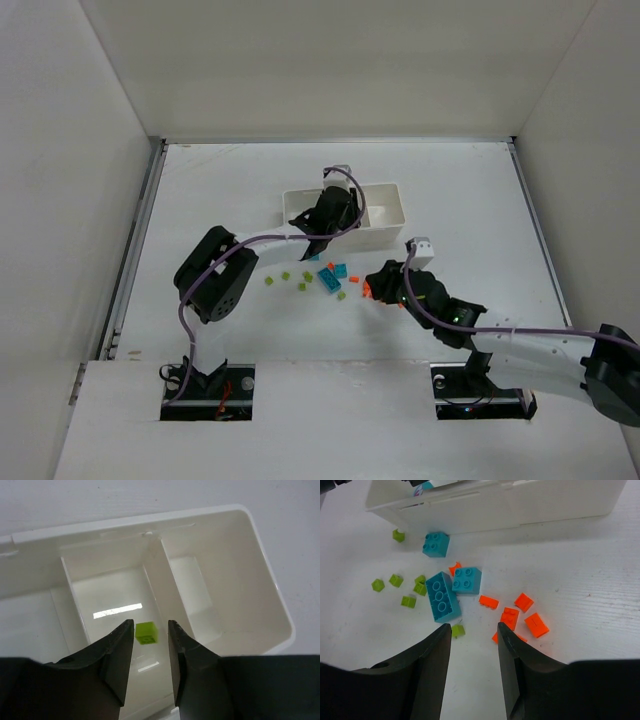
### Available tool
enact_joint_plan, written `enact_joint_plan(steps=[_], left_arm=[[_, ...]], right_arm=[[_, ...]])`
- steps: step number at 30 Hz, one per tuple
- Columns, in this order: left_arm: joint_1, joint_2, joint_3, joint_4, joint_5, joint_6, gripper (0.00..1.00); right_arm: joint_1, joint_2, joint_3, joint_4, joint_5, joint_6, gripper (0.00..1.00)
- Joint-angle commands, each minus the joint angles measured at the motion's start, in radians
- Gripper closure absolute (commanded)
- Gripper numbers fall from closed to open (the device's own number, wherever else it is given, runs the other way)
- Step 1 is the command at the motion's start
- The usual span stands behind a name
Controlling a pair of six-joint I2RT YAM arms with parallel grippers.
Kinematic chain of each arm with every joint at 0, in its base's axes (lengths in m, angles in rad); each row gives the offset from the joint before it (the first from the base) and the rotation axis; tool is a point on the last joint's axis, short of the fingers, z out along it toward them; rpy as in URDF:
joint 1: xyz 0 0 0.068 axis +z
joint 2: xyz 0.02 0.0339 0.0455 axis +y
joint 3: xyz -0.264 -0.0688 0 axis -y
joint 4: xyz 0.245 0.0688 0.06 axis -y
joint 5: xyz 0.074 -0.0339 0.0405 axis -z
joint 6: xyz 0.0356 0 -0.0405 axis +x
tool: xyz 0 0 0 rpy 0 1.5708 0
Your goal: Sort the legos into containers by color
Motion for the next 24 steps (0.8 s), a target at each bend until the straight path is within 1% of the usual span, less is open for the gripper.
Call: enact_joint_plan(steps=[1,4,6,9,11,14,18,24], left_arm=[[0.002,-0.03,0.05,0.036,-0.016,0.016,0.64],[0.005,-0.061,0.03,0.038,-0.017,0.022,0.49],[0.005,-0.092,0.009,0.044,-0.02,0.025,0.45],[0.007,-0.174,-0.048,0.051,-0.022,0.025,0.46],[0.007,-0.249,-0.114,0.076,-0.027,0.017,0.49],[0.013,-0.364,-0.22,0.096,-0.045,0.002,0.5],[0.017,-0.532,-0.391,0.102,-0.105,-0.013,0.52],[0.027,-0.753,-0.583,0.032,-0.145,-0.023,0.52]], right_arm=[[0.008,0.011,0.006,0.018,0.018,0.015,0.52],[0.012,0.065,0.032,0.032,0.007,0.001,0.51],[0.024,0.104,0.055,0.034,0.004,-0.01,0.51],[0.047,0.167,0.088,0.047,0.004,-0.014,0.5],[0.06,0.215,0.11,0.069,-0.005,-0.03,0.5],[0.08,0.287,0.147,0.092,-0.029,-0.042,0.44],[0.087,0.408,0.203,0.135,-0.066,-0.088,0.34],[0.087,0.557,0.294,0.135,-0.08,-0.139,0.32]])
